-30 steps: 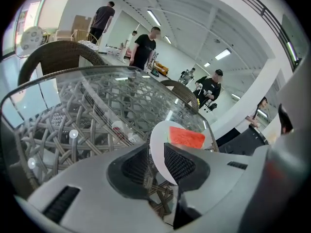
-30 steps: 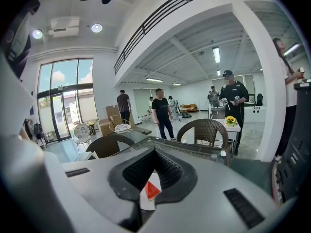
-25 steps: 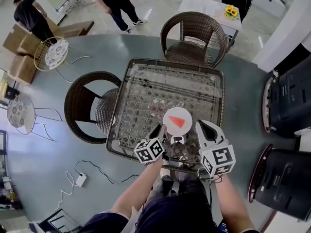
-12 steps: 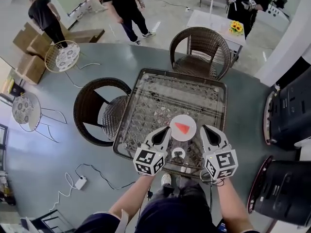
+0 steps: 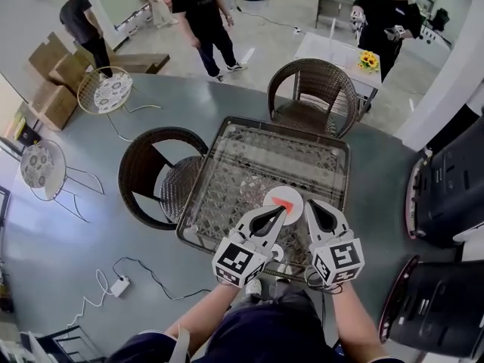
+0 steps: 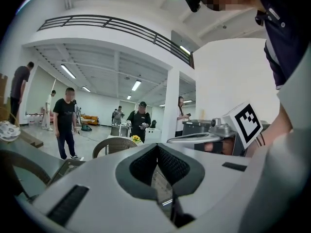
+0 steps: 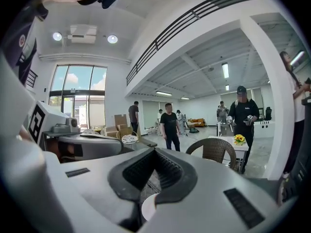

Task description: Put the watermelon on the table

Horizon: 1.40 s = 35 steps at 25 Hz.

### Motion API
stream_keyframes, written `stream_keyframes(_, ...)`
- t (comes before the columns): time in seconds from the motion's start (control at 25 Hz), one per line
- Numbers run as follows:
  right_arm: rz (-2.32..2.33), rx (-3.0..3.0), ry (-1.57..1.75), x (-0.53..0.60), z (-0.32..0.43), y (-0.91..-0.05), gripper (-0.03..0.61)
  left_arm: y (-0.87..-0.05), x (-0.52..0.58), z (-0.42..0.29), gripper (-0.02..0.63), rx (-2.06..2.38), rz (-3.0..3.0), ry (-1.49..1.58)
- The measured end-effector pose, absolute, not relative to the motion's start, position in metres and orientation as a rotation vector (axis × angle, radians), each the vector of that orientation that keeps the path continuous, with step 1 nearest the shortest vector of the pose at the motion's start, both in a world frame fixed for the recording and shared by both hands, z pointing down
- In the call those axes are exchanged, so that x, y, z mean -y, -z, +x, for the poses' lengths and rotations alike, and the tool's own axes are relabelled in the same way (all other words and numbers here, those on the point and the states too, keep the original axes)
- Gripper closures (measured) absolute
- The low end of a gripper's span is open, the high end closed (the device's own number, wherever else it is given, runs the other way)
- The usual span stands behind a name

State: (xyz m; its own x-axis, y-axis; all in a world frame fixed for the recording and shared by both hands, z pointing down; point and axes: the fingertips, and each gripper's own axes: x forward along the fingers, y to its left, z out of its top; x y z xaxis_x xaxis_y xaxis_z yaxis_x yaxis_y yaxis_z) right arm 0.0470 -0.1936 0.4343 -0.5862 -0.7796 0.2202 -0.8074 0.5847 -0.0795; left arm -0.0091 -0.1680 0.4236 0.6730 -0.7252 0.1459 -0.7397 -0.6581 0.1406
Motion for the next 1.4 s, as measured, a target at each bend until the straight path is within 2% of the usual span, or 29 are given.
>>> stream_keyframes(1.4, 1.348, 2.697, -0.208, 0.177, 0.043, -0.410, 0.577, -0.403, 0.155, 0.004, 0.609, 1.133, 2.706, -0.035)
